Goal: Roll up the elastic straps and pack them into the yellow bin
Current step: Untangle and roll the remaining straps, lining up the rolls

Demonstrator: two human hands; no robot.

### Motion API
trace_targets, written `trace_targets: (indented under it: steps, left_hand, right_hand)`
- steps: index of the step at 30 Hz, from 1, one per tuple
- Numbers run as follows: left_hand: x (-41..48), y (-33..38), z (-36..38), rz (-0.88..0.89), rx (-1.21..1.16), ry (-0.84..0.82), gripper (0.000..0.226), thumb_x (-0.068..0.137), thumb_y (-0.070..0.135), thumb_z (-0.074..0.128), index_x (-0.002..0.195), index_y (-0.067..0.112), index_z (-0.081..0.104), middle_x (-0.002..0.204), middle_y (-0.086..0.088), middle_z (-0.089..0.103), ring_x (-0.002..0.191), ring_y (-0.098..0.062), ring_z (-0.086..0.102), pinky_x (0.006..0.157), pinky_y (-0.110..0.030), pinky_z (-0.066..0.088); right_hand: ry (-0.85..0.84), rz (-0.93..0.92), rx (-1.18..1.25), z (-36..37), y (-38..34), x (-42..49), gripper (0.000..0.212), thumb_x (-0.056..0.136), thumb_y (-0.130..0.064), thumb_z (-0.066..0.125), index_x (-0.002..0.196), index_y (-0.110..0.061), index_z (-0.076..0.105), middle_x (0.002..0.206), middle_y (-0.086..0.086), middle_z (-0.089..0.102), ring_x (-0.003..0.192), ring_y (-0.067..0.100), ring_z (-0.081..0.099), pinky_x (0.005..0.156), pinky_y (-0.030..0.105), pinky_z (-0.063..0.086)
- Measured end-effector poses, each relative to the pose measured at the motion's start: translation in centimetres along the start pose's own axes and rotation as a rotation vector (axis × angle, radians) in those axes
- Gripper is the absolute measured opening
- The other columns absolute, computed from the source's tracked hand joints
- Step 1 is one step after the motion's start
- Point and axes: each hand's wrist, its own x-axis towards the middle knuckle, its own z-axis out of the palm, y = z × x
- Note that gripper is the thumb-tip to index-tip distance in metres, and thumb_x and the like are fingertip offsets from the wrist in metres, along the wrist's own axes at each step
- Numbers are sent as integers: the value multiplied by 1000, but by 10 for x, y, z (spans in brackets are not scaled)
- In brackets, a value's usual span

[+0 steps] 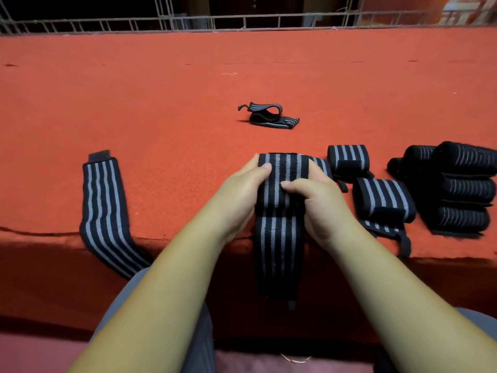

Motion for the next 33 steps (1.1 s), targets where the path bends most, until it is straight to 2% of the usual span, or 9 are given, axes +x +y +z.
trace_targets:
  steps: [7,12,14,17,21,25,27,29,33]
  left_hand:
    - [-2,-7,4,-45,-17,-37,33,112,16,49,142,5,58,130,-16,76,124,-27,74,114,-48,53]
    - [-2,-7,-10,-61,174,-153,59,89,19,61,147,22,54,135,-10,74,125,-28,73,113,-60,52]
    - [0,-11,-15,-38,199,-170,62,90,17,66,150,22,51,138,-8,73,128,-27,72,113,-60,52]
    - [3,-13,-16,24,163,-107,62,88,8,69,148,13,53,136,-12,73,127,-30,71,112,-57,53]
    - [6,-11,-17,130,104,8,62,82,-1,67,143,6,56,134,-16,74,125,-30,72,109,-48,56]
    - [9,-8,-21,261,217,151,57,85,-17,67,133,13,67,124,-7,78,116,-18,74,100,-33,58]
    - [9,-7,-22,293,280,170,58,87,-22,63,127,18,73,119,0,80,113,-15,75,96,-29,57]
    - [10,-6,-23,267,275,169,65,87,-24,57,119,28,80,118,-1,81,112,-17,76,92,-31,58]
    - [11,-7,-22,167,159,116,70,88,-26,47,123,24,82,129,-7,78,124,-25,73,104,-42,58]
  right_hand:
    - [-9,-7,-84,-3,-1,4,84,65,-25,68,147,-14,53,124,7,75,114,24,74,107,50,57]
    - [-12,18,-43,-3,-5,2,54,79,-24,62,132,-25,52,119,1,73,111,21,71,96,45,56]
    - [14,54,-45,-1,-7,3,70,85,-42,67,149,-16,55,142,0,70,128,19,69,110,49,53]
    - [8,85,-102,1,-8,5,92,85,-86,63,158,-31,55,160,-8,58,147,12,54,127,51,37]
    - [2,101,-183,10,-12,-2,67,107,-73,36,139,-25,72,133,-7,77,127,10,70,117,44,48]
    - [-17,171,-151,14,0,1,94,82,-99,41,143,-33,68,131,-11,76,129,8,67,121,50,45]
    - [2,204,-67,18,-2,1,85,91,-94,39,135,-29,74,127,-5,80,121,11,74,112,48,52]
    - [-2,247,11,17,-7,-3,82,104,-80,28,130,-17,75,119,8,82,112,20,79,101,45,60]
    - [-89,243,137,10,-14,-10,81,111,-67,28,132,-3,74,127,21,77,122,35,74,107,51,58]
